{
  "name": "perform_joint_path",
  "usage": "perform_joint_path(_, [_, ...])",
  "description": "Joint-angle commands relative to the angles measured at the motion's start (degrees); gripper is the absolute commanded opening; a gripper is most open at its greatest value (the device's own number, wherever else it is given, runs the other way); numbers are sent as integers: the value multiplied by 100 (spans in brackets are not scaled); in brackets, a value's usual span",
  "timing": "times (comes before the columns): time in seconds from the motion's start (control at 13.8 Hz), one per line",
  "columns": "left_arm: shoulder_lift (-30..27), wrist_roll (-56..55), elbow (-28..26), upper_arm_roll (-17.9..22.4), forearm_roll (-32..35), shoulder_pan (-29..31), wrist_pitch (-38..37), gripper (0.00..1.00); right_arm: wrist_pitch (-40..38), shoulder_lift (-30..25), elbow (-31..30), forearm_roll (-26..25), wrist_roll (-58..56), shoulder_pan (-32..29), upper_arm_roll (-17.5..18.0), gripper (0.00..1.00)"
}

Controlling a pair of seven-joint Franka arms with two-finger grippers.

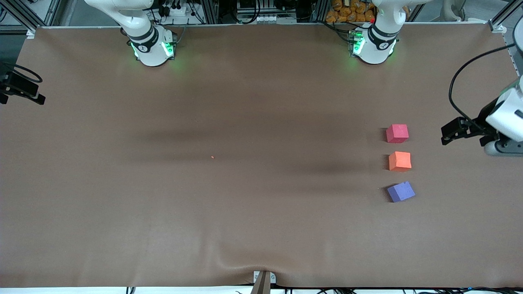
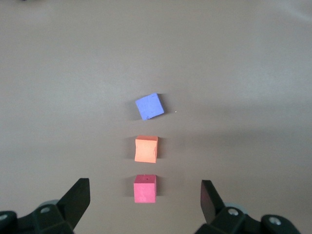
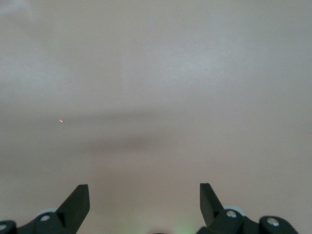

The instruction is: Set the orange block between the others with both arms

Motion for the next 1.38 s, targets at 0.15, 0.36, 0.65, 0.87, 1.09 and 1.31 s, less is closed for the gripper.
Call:
perform_joint_path(0.15, [-482, -262, 9, -99, 116, 64, -486, 100, 37, -18, -29, 12, 77, 62, -4, 100])
perform_joint_path(0.36, [-903, -262, -402, -29, 36, -58, -505, 100, 37, -18, -29, 12, 77, 62, -4, 100])
perform_joint_path(0.65, [-1290, -236, -877, 593, 28, -584, -549, 100, 29, -18, -38, 12, 77, 62, -4, 100])
perform_joint_path(0.87, [-1642, -262, -1274, 954, -69, -885, -566, 100, 11, -18, -38, 4, 77, 62, -4, 100])
perform_joint_path(1.09, [-1643, -167, -1284, 1122, -306, -911, -584, 100, 2, -27, -38, -5, 68, 62, -13, 100])
perform_joint_path(1.31, [-1599, -148, -1161, 1166, -289, -973, -584, 100, -85, -62, -38, -31, 60, 62, -22, 100])
